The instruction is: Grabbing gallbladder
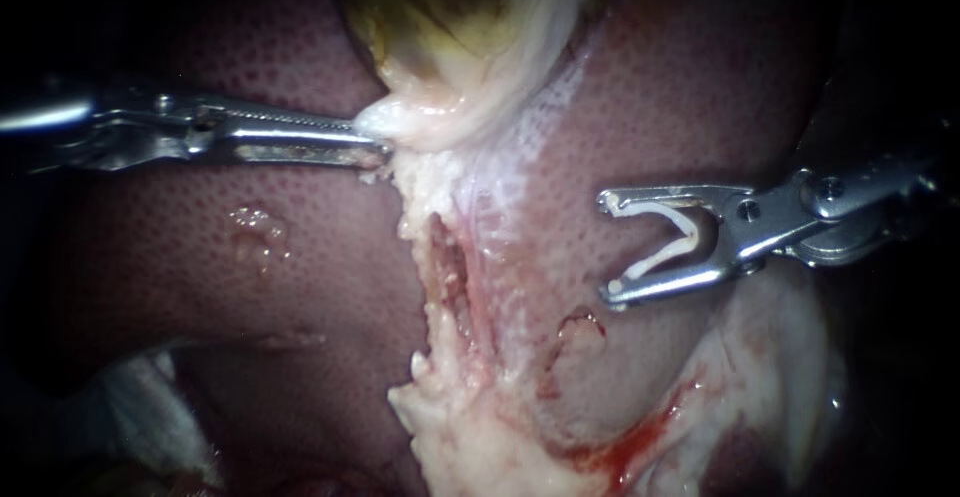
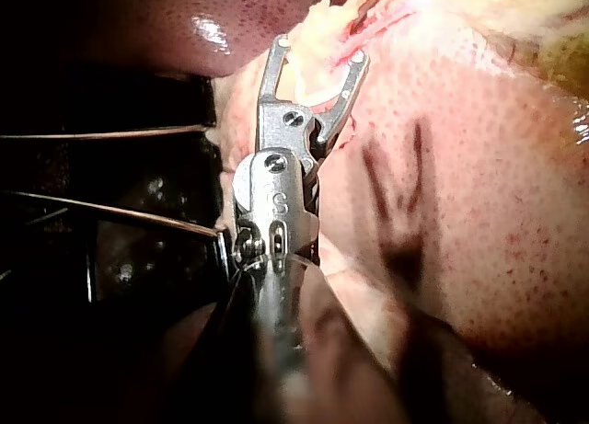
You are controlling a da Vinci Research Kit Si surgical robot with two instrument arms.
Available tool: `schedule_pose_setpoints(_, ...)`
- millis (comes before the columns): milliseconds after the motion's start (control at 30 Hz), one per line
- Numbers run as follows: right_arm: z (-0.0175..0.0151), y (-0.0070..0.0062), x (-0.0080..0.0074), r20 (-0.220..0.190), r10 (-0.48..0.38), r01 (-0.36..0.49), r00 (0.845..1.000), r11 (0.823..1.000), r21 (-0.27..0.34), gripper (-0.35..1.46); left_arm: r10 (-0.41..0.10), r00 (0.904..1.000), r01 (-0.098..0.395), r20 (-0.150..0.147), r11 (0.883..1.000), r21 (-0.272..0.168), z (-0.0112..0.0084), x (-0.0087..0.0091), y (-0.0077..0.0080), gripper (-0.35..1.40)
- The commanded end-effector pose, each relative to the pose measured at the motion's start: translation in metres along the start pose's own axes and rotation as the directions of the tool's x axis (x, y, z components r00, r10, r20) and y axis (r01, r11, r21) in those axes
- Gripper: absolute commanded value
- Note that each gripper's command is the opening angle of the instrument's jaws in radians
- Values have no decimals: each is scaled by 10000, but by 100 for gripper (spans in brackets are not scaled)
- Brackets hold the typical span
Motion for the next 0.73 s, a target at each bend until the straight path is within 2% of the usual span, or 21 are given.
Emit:
schedule_pose_setpoints(33, 0, 0, 0, 0, 0, 0, 10000, 10000, 2, 59, 23, 10000, -23, -75, 10000, -2, -3, 4, -1, -35)
schedule_pose_setpoints(167, 0, 0, 0, 0, 0, 0, 10000, 10000, 2, 59, 49, 9999, -48, -127, 10000, 37, -8, 9, -1, -35)
schedule_pose_setpoints(733, 0, 0, 0, 0, 0, 0, 10000, 10000, 1, 59, 121, 9999, -121, -122, 9999, 49, -9, 6, 0, -35)
